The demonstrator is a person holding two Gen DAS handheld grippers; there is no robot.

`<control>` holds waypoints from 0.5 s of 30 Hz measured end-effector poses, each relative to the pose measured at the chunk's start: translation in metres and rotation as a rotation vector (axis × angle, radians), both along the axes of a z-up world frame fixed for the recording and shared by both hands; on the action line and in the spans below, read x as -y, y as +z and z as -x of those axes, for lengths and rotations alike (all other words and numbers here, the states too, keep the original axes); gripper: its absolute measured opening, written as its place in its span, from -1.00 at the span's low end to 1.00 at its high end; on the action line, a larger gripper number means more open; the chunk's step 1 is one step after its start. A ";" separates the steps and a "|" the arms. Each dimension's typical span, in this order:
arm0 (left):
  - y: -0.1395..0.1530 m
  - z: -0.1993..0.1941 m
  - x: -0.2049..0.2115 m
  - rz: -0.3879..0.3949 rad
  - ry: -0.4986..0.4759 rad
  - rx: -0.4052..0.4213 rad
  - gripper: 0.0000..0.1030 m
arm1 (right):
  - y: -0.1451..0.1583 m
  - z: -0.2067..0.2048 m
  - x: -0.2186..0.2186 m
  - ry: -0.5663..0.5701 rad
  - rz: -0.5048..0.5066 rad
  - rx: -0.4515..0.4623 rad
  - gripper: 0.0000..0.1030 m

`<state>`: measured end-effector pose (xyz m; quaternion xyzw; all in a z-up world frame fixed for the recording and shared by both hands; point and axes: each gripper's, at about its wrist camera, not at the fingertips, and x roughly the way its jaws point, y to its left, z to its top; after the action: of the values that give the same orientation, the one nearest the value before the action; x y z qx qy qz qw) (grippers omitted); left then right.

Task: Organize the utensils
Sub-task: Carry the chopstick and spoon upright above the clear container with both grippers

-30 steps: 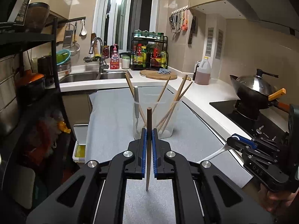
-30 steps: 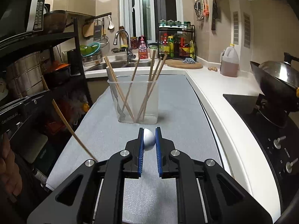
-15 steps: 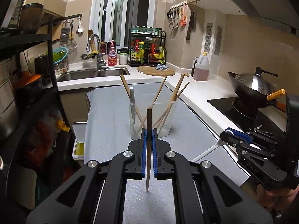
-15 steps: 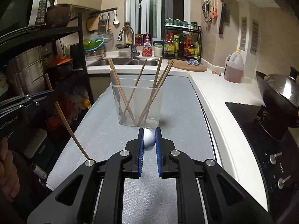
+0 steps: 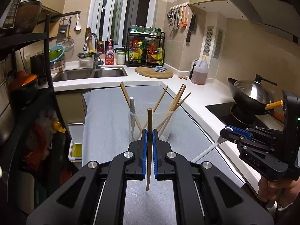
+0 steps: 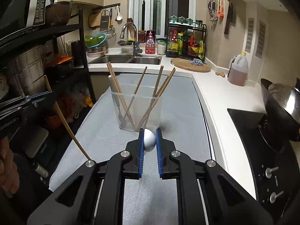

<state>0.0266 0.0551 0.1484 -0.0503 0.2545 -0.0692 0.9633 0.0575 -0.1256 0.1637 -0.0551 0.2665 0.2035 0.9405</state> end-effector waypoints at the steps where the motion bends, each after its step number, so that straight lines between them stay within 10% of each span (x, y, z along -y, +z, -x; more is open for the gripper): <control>1: 0.004 -0.003 -0.002 0.005 -0.004 0.001 -0.89 | 0.004 -0.001 -0.001 0.005 0.001 0.002 -0.77; 15: 0.074 -0.056 -0.023 0.030 -0.042 0.061 -0.89 | 0.075 -0.046 -0.007 0.059 -0.035 0.068 -0.77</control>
<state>0.0829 0.0783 0.2228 -0.0572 0.2252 -0.0949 0.9680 0.1040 -0.1185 0.2386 -0.0533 0.2290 0.2340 0.9434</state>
